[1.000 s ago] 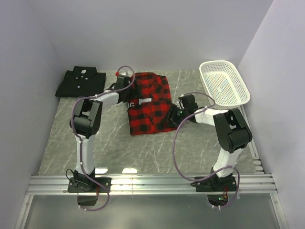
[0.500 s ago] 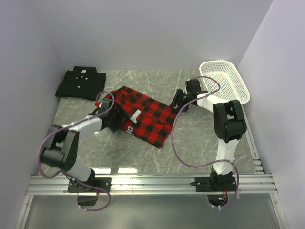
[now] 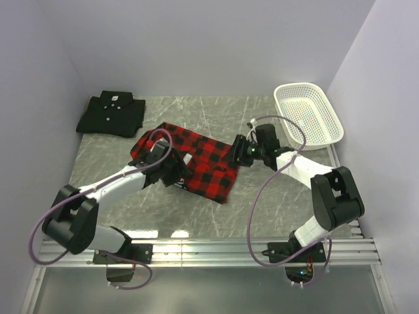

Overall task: Fold and stack the long sleeve shirts
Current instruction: Fold the shirt

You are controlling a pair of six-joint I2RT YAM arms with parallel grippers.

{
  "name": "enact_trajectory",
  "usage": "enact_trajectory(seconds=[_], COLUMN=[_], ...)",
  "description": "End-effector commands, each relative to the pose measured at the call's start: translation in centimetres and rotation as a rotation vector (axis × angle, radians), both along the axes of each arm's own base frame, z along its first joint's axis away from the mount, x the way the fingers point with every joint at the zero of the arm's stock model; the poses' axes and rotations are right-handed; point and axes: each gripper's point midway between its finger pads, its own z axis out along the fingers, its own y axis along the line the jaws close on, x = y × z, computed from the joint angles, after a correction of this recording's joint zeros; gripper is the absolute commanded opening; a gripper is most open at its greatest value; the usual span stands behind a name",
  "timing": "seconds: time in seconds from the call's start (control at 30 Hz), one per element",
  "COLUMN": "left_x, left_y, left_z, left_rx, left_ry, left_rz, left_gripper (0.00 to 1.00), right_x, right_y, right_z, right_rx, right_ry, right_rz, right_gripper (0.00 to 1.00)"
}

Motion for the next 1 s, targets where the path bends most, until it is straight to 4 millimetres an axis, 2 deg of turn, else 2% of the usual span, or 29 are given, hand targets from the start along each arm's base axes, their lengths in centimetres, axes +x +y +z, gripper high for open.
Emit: enact_trajectory(seconds=[0.0,0.07,0.17,0.4,0.43,0.57,0.97], left_x=[-0.5,-0.6,-0.7,-1.3,-1.3,-1.5,-2.3], left_y=[-1.0,-0.9,-1.0,-1.2,-1.0,-1.4,-1.4], left_z=[-0.9,-1.7,-2.3,-2.3,-2.3,-2.4,-3.5], left_rx=[0.030,0.049,0.062,0.080,0.087,0.078,0.094], left_ry=[0.048,0.072,0.086,0.097,0.091,0.090,0.136], left_rz=[-0.073,-0.071,-0.091,-0.168,-0.167,-0.205,-0.249], left_gripper=[0.67,0.61,0.56,0.52,0.48,0.40,0.37], right_x=[-2.5,-4.3,-5.5,-6.7,-6.7,-7.0,-7.5], right_y=[2.7,4.1,5.4,6.5,6.4,6.4,5.8], right_z=[1.1,0.9,0.3,-1.9,-2.2,-3.4,-4.8], right_rx=[0.126,0.166,0.207,0.230,0.222,0.206,0.141], right_ry=[0.008,0.031,0.063,0.150,0.157,0.188,0.218], right_rz=[0.098,0.145,0.171,0.206,0.206,0.210,0.230], right_gripper=[0.59,0.58,0.58,0.56,0.56,0.56,0.55])
